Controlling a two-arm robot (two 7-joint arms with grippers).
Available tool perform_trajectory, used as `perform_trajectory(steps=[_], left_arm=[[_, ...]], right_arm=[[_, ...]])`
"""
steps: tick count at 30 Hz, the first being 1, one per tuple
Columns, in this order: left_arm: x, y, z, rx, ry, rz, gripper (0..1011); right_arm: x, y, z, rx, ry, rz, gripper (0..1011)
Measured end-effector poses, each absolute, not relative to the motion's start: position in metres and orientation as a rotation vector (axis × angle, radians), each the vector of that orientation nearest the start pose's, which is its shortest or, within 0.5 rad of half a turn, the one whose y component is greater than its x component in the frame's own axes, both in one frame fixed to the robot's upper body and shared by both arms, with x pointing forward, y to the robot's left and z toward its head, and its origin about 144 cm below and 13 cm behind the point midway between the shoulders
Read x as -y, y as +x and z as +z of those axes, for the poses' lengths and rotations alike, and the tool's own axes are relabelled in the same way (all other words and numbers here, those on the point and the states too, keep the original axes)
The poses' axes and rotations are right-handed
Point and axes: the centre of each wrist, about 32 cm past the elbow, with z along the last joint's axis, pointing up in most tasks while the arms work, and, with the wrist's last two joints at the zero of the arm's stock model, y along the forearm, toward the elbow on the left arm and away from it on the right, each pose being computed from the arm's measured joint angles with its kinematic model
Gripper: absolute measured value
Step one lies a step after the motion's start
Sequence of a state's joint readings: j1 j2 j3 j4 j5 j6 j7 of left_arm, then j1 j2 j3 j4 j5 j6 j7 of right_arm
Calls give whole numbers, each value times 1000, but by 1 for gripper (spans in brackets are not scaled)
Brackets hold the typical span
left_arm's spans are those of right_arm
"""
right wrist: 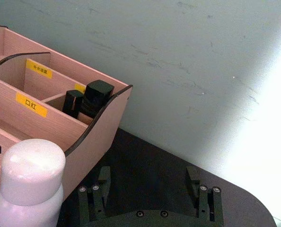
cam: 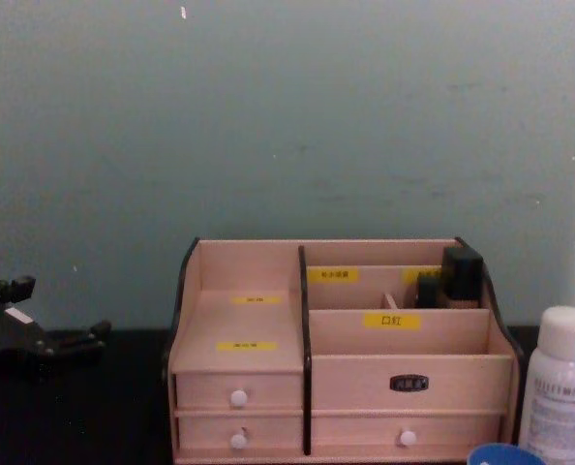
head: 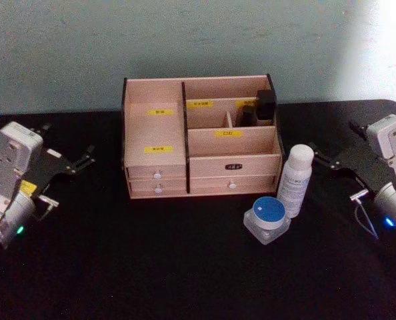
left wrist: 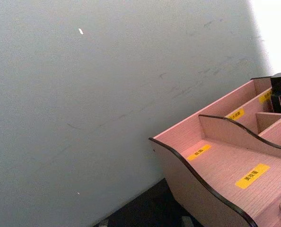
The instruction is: Pick up the facial cleanser and watermelon frost from the table and place them into the tiered storage box.
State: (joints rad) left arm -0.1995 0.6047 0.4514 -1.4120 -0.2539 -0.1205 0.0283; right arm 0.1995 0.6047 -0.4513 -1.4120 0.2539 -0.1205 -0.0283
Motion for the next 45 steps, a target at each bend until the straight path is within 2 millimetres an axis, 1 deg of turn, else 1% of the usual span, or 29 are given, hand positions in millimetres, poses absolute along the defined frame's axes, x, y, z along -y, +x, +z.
perform_trajectory(steps=[45], left_arm=[[-310,489,1140,285,305,1248,1001]], right_arm=[[310,489,1140,285,-305,-1248,1002]])
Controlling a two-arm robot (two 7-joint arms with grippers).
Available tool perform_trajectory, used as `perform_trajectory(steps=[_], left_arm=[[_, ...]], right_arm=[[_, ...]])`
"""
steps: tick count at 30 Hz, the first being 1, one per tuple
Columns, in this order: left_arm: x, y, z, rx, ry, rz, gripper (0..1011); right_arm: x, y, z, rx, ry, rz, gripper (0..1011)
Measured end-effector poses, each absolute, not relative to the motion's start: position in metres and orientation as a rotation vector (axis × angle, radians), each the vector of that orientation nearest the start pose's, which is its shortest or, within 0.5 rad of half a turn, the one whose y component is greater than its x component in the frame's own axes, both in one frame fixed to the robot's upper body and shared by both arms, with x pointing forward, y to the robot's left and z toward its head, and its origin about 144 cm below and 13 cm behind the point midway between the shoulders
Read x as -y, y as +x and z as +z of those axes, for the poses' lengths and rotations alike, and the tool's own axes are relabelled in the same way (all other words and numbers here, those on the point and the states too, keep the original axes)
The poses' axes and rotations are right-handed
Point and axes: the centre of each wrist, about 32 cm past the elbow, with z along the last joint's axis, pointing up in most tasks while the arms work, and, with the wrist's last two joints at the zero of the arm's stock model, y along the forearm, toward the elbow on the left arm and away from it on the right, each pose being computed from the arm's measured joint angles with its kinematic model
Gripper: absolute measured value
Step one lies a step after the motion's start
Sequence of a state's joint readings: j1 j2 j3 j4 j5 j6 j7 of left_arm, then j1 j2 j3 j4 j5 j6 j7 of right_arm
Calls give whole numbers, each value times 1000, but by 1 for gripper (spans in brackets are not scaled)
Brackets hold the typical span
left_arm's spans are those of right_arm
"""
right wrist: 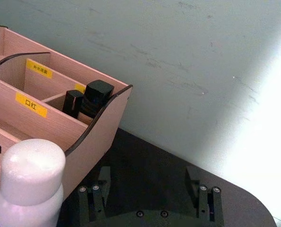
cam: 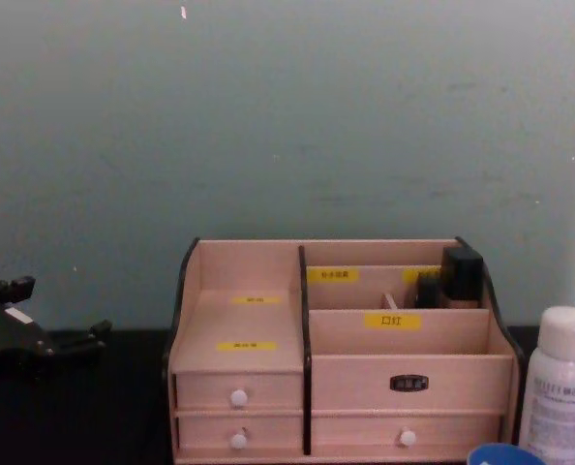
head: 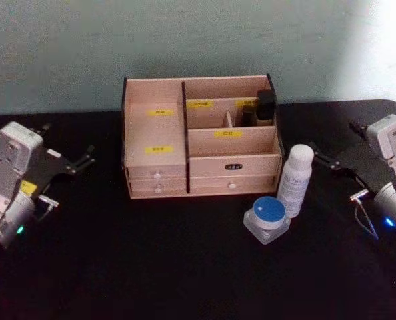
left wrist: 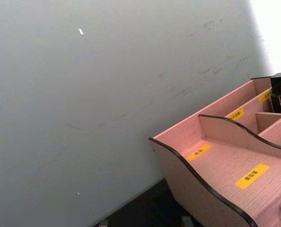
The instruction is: Pick up the facial cleanser and watermelon frost from the table and place them into the tiered storage box.
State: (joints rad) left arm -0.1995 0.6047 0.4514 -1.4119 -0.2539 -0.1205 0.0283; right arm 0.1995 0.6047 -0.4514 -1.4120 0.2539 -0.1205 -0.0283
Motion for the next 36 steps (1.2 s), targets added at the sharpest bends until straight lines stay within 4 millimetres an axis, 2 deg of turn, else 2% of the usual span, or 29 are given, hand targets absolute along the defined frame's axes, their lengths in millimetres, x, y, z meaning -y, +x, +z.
perform_trajectory(steps=[36], left_arm=[[-310,489,1140,285,304,1248,1001]], right_arm=[[310,489,1140,285,-305,-1248,1002]])
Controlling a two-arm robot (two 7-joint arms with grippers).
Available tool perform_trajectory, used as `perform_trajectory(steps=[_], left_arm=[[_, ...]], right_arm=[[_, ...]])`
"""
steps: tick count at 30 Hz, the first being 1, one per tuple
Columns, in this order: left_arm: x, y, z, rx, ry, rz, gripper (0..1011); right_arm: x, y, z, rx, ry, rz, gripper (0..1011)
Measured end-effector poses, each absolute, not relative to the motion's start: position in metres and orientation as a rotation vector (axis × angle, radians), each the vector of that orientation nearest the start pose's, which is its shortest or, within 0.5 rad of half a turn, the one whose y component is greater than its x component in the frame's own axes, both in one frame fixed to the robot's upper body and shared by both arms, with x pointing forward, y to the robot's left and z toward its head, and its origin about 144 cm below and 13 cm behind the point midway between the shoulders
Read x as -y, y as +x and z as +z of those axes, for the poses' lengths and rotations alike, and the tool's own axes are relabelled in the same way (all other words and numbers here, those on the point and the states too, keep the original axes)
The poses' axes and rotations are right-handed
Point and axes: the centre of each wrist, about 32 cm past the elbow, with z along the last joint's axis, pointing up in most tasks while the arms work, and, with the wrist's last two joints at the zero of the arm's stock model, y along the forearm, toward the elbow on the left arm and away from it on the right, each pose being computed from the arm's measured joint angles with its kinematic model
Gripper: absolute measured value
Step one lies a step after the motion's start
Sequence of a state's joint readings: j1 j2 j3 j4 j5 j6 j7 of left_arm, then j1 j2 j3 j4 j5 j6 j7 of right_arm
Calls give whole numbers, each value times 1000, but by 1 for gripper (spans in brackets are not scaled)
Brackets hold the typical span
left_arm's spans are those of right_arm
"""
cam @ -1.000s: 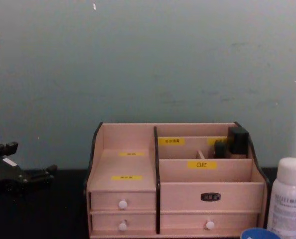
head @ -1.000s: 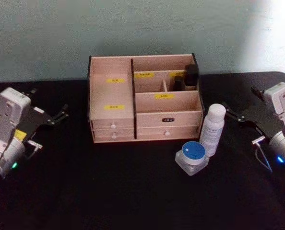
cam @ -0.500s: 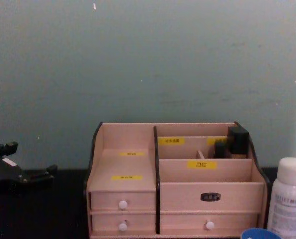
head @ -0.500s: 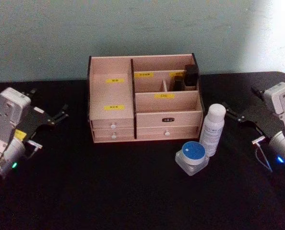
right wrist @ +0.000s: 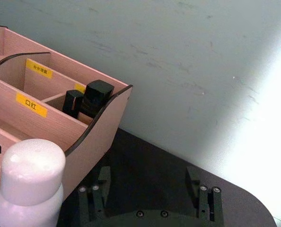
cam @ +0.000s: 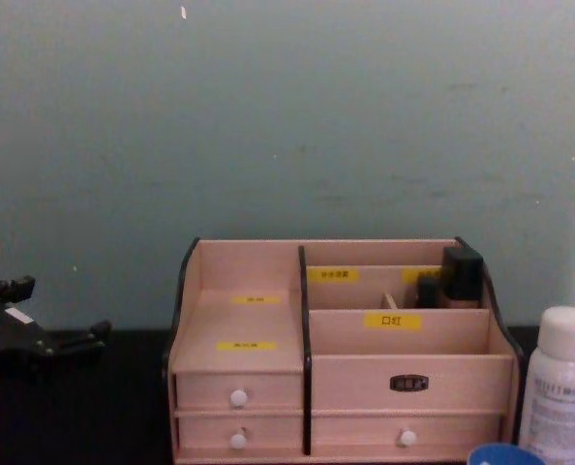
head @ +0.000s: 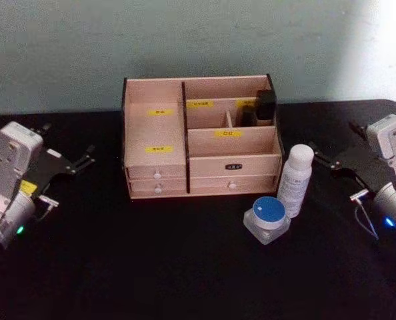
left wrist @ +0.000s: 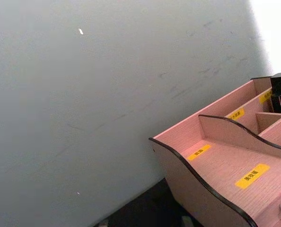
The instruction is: Pick up the facial cleanser and watermelon frost from the table and place them into the tiered storage box.
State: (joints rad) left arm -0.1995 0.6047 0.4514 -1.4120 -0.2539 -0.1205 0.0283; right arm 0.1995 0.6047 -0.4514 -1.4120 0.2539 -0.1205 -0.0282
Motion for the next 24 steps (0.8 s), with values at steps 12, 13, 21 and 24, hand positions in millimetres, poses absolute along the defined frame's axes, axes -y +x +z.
perform_trajectory(steps=[12,13,21,24], left_arm=[[-310,489,1140,285,304,1248,1001],[-310,489,1140,285,304,1248,1001],[-310,489,1140,285,304,1248,1001],[-310,489,1140,285,304,1248,1001]], right_arm=[[313,484,1140,270,-297,-1228,1003],[314,483,1140,269,-297,-1226,1003],[323,464,1143,257,-316,-1212,1003],[326,456,1145,257,-326,-1207,1002]])
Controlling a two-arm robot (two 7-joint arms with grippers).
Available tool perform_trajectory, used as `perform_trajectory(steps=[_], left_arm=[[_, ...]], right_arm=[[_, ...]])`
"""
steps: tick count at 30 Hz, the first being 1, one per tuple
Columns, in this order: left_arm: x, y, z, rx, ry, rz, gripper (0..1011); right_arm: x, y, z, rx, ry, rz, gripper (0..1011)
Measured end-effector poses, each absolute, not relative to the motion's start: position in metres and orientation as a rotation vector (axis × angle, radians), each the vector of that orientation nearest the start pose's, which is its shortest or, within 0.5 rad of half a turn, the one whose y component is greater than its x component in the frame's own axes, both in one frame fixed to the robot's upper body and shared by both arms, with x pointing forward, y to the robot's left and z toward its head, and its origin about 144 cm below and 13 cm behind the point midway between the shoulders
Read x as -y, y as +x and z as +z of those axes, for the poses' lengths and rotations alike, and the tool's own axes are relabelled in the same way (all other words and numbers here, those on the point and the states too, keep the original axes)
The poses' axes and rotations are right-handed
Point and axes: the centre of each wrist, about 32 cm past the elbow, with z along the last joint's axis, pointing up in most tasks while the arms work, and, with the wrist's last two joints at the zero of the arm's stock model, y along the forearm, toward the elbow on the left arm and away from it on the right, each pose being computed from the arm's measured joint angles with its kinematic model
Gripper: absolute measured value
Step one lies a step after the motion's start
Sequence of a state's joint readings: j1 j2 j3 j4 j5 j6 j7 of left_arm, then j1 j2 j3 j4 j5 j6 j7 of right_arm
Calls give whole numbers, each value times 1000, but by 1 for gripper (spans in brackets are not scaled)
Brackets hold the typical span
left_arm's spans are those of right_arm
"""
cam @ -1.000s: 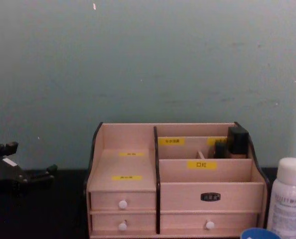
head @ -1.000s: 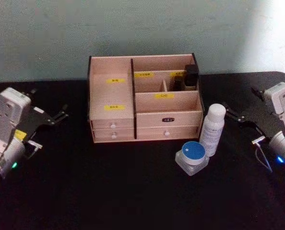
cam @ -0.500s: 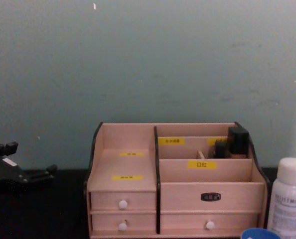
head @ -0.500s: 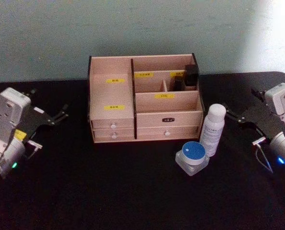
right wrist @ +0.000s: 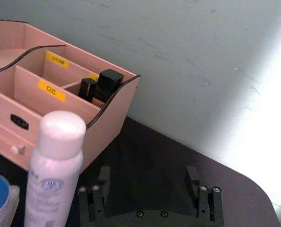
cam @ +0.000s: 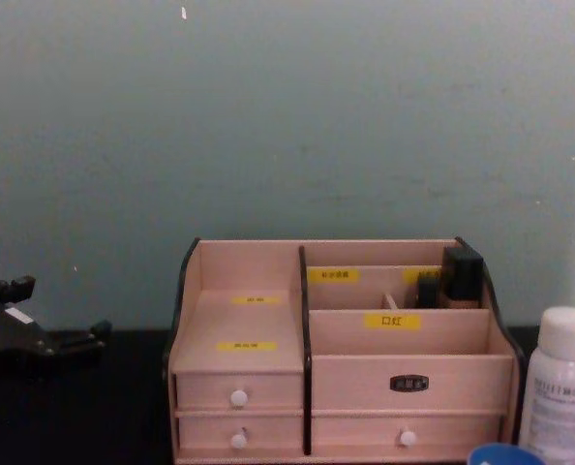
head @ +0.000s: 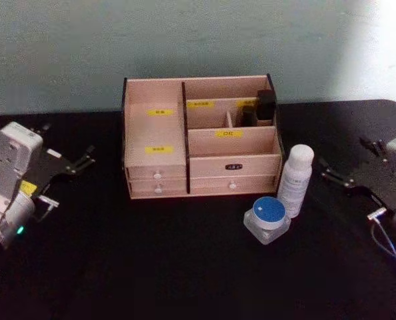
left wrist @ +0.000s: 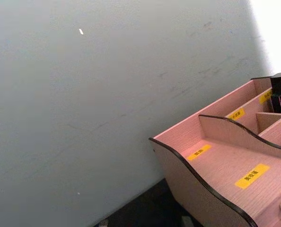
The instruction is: Pick up the facial cleanser and watermelon frost from the table and place them into the tiered storage box.
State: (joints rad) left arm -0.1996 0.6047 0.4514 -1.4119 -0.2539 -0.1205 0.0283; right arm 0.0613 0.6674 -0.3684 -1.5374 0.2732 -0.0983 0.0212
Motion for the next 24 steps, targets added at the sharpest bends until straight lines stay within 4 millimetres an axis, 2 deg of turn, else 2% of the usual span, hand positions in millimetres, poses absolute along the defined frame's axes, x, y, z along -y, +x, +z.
perform_trajectory(steps=[12,19,24], left_arm=[[-310,489,1140,285,304,1248,1001],[-310,489,1140,285,305,1248,1001],[-310,489,1140,285,305,1248,1001]], right_arm=[[336,418,1157,205,-342,-1114,1002],[333,405,1159,127,-331,-1039,1002],[329,404,1159,74,-322,-1019,1003]])
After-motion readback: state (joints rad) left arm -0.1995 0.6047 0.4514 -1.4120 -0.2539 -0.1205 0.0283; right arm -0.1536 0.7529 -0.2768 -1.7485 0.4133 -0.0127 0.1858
